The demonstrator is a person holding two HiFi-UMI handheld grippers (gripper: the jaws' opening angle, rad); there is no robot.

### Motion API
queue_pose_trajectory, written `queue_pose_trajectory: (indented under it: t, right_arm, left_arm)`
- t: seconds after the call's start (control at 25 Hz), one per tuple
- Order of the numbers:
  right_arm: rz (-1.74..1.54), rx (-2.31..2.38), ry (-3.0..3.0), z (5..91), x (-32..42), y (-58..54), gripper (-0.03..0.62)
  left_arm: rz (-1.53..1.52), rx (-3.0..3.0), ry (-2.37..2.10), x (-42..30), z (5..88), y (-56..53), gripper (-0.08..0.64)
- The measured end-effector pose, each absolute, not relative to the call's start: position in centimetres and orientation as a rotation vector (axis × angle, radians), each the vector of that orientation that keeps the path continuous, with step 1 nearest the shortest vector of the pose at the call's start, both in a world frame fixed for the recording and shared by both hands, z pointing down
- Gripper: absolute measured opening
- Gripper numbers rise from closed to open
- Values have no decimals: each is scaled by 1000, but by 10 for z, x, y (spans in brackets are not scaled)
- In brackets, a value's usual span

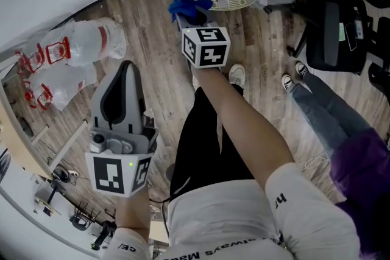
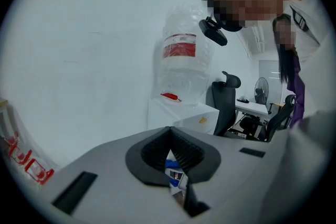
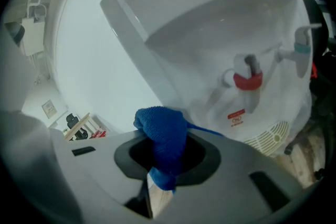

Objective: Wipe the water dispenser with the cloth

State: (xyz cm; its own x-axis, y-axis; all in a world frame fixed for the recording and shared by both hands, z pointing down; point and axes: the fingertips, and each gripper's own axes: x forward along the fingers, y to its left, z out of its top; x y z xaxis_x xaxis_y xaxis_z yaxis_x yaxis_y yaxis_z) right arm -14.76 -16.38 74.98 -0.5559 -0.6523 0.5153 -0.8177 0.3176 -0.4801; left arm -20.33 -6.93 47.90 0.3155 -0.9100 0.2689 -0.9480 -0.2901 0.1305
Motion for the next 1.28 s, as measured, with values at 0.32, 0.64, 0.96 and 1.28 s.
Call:
queue_pose_trajectory:
  t: [0.32, 0.64, 0.96, 1.28]
  right_arm:
    - [1094, 1257, -2295, 810, -165, -169, 78]
    - [1057, 1157, -2229, 859, -171, -170, 78]
    - [1189, 1175, -2079, 914, -147, -163, 78]
    - [1404, 1306, -1950, 943, -111, -169, 78]
  left_arm:
    - [251, 2268, -1679, -220, 508, -69, 18]
    - [286, 2244, -1667, -231, 527, -79, 18]
    - [310, 2231, -1629, -228, 547, -82, 18]
    - [338, 2227, -1611, -228, 557, -80, 18]
